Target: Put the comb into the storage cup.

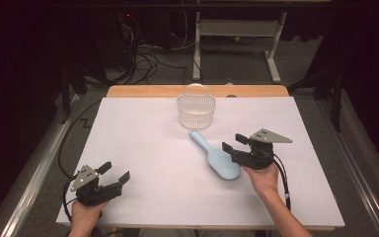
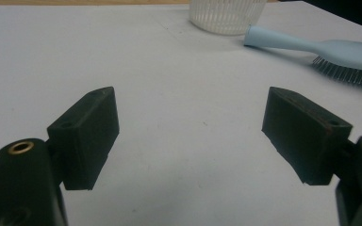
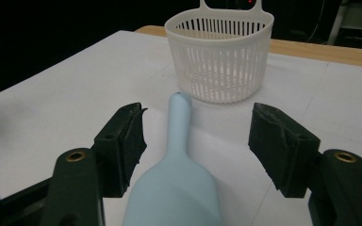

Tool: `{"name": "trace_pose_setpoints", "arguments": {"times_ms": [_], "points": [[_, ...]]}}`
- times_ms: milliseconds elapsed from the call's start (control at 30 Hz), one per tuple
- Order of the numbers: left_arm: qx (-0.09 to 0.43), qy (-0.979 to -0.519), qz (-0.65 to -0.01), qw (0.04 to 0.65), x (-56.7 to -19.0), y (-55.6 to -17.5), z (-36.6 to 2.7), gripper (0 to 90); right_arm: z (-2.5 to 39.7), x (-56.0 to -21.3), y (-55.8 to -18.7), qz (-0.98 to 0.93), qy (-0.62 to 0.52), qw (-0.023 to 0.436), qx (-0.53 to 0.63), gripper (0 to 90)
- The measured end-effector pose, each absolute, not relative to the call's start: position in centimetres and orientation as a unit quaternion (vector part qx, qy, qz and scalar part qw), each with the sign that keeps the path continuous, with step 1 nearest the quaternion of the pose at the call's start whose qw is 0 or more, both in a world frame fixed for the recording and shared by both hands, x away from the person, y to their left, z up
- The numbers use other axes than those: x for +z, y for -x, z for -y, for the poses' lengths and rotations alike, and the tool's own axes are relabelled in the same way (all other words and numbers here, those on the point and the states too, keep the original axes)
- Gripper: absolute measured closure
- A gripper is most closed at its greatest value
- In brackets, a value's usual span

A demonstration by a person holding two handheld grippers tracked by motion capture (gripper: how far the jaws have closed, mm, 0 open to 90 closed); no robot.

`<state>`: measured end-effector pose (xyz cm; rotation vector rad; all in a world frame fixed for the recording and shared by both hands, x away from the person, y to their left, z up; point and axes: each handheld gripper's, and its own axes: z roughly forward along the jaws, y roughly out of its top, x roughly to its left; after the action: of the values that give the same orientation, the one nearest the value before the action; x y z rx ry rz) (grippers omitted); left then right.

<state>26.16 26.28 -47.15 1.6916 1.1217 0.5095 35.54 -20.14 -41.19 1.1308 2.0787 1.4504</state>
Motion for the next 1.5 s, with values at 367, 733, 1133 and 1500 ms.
{"name": "trace_pose_setpoints", "arguments": {"times_ms": [367,733,1133,1500], "points": [[0.211,-0.7,-0.464,0.5,-47.1,-26.2,-26.3,18.7,18.9,-40.5,-36.6,-0.748,-0.388,0.183,0.506,39.4],[0.212,-0.702,-0.463,0.499,-47.1,-26.2,-26.3,18.7,17.1,-39.5,-38.7,-0.782,-0.394,0.148,0.461,47.2],[0.214,-0.703,-0.461,0.497,-47.1,-26.2,-26.2,18.7,15.1,-39.0,-40.4,-0.817,-0.378,0.151,0.408,56.6],[0.213,-0.704,-0.461,0.497,-47.1,-26.2,-26.2,18.7,13.5,-38.6,-42.2,-0.846,-0.373,0.119,0.363,66.5]]}}
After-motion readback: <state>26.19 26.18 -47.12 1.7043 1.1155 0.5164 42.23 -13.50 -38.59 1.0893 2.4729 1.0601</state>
